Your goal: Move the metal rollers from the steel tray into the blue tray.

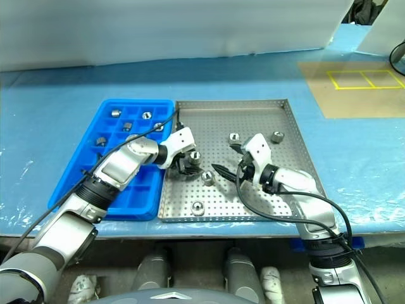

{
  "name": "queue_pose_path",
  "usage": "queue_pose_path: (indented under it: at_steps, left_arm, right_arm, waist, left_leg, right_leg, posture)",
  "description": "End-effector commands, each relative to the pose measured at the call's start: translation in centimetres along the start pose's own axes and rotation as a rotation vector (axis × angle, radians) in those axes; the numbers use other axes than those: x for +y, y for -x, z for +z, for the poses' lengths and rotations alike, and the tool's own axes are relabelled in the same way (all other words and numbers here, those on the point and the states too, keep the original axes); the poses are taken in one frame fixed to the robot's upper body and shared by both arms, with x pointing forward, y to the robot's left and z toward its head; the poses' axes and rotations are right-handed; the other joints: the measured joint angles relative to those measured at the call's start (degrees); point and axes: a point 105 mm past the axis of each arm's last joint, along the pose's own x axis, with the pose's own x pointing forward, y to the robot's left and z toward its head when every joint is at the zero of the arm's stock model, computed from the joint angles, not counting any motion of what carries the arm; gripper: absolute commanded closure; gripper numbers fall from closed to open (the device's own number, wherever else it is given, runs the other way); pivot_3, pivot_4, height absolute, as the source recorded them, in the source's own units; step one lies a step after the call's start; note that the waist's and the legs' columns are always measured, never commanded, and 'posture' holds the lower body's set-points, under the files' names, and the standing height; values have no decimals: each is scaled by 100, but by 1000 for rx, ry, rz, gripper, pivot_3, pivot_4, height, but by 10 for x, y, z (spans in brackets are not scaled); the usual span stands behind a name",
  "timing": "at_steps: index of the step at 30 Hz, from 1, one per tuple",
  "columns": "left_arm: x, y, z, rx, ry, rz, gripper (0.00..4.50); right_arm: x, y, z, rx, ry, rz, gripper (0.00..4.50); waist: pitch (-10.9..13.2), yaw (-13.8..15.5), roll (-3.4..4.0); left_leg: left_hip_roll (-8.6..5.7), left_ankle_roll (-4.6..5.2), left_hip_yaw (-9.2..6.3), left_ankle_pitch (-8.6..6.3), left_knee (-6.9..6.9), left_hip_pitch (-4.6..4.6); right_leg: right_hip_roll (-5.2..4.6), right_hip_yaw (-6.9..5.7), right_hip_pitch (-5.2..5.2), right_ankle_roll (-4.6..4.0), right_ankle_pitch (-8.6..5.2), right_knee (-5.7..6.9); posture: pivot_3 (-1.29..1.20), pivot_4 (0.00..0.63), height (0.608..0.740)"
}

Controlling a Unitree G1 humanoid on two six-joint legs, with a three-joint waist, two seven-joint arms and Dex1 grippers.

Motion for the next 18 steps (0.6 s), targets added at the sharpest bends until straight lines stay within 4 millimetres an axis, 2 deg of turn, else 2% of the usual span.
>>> queue_pose_path:
  at_steps: [1, 3, 7, 8, 11, 15, 18]
  left_arm:
    - [4, 2, -2, 12, 4, 26, 689]
    - [4, 0, 0, -6, 25, 33, 1188]
    - [4, -1, -1, -10, 41, 37, 2569]
    - [4, -1, -1, -14, 50, 40, 2800]
    - [6, 1, 3, -50, 91, 70, 2796]
    - [21, 14, 27, -208, 170, 180, 2796]
    - [37, 37, 40, -341, 271, 336, 2796]
  right_arm:
    - [0, 4, 13, -44, 31, -3, 0]
    - [0, 4, 13, -41, 34, -4, 0]
    - [0, 4, 13, -39, 36, -4, 0]
    - [-1, 5, 13, -38, 36, -4, 0]
    - [-1, 5, 13, -36, 38, -3, 0]
    - [-2, 5, 14, -38, 38, -2, 0]
    - [-1, 1, 14, -38, 42, 20, 0]
  waist:
    - [0, -6, 0]
    - [0, -9, 0]
    - [0, -8, 0]
    - [0, -8, 0]
    - [0, -7, 0]
    - [0, -4, 0]
    - [0, -5, 0]
  left_leg:
    - [0, 0, 0, 0, 0, 1]
    - [0, 0, 2, 0, 0, 4]
    - [0, 0, 2, 0, 1, 4]
    - [0, 0, 2, 0, 0, 4]
    - [-1, 1, 2, 0, 1, 4]
    - [0, 1, 2, -1, 4, 2]
    - [0, 7, 2, -3, 6, -1]
  right_leg:
    - [0, 0, 1, 0, 0, 1]
    - [0, 2, 2, 0, 0, 2]
    - [0, 2, 3, 0, 0, 2]
    - [0, 2, 3, -1, 0, 1]
    - [0, 2, 4, -1, 0, 1]
    - [0, 2, 4, -1, 0, 1]
    - [0, 2, 4, -1, 0, 0]
  posture:
    - [-234, 150, 740]
    - [-233, 150, 740]
    - [-230, 150, 740]
    - [-230, 150, 740]
    - [-231, 150, 740]
    - [-218, 150, 740]
    - [-185, 150, 740]
